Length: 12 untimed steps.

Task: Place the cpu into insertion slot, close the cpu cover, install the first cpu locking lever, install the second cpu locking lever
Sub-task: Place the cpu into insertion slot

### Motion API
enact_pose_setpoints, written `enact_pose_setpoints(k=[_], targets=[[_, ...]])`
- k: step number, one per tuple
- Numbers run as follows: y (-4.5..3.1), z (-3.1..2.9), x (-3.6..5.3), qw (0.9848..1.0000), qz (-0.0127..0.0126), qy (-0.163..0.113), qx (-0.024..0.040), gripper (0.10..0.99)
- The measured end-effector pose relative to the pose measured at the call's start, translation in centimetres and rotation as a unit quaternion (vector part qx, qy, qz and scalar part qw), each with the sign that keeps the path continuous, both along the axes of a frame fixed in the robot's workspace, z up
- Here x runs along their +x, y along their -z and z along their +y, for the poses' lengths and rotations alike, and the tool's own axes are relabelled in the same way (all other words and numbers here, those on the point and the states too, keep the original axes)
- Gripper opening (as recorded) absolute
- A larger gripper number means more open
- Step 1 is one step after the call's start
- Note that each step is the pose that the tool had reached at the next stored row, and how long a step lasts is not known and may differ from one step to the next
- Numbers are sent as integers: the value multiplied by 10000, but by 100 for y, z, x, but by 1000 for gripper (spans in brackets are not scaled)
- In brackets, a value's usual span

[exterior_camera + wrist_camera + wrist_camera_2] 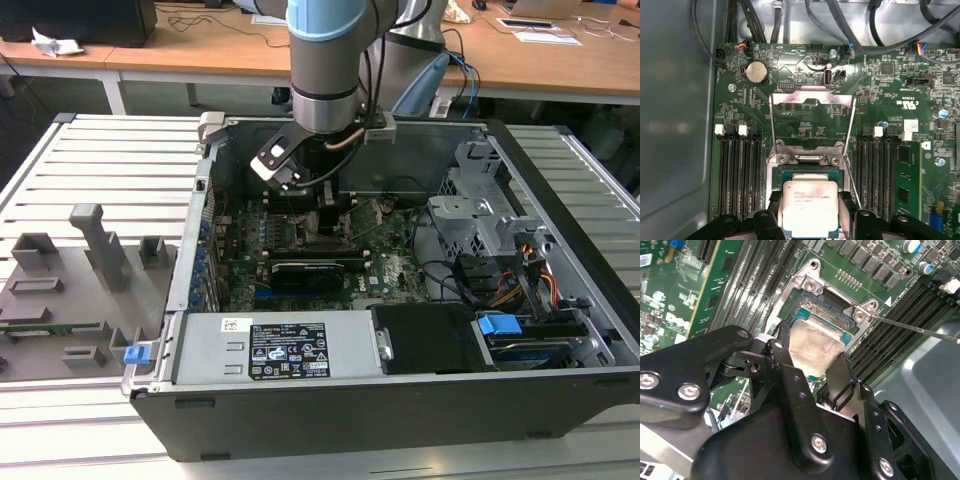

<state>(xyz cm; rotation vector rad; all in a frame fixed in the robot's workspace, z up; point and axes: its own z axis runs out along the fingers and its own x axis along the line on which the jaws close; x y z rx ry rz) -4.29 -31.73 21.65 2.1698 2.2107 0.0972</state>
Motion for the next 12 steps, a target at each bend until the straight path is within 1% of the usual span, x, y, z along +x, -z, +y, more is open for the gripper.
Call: enact_pose_setpoints(k=[2,5,8,12], targets=[[59,23,-2,10000,6,0,-6,533],[99,30,-3,10000,8,1,-9,533],[123,29,-5,10000,8,42,-10,533],[136,22,-6,10000,7,42,-10,533]])
